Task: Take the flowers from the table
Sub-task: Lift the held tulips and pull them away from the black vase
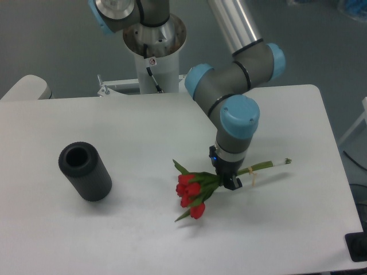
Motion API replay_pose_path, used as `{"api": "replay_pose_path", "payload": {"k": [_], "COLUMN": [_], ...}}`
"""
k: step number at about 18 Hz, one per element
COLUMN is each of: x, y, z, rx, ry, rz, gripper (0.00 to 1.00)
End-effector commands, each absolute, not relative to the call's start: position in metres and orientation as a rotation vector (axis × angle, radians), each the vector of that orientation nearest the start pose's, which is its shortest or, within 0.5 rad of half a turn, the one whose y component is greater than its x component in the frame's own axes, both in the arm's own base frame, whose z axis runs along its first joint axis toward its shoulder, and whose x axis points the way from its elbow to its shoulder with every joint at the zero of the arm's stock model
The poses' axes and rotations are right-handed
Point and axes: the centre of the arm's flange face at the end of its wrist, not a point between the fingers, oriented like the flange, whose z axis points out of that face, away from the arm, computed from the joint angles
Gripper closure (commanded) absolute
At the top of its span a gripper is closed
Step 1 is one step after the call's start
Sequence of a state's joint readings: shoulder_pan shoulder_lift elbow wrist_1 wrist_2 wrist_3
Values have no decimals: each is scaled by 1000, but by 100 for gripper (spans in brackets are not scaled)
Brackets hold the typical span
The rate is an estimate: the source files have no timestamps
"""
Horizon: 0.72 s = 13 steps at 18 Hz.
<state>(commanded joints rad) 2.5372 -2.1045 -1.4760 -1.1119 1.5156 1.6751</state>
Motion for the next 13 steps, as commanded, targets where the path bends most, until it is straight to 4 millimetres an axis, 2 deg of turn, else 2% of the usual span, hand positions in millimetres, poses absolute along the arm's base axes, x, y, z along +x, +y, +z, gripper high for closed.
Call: {"api": "replay_pose_path", "payload": {"k": [7,13], "x": [-506,-510], "y": [519,526], "z": [270,270], "rx": [-2913,-2936], "ry": [1030,1033], "rz": [-20,-15], "gripper": [85,86]}}
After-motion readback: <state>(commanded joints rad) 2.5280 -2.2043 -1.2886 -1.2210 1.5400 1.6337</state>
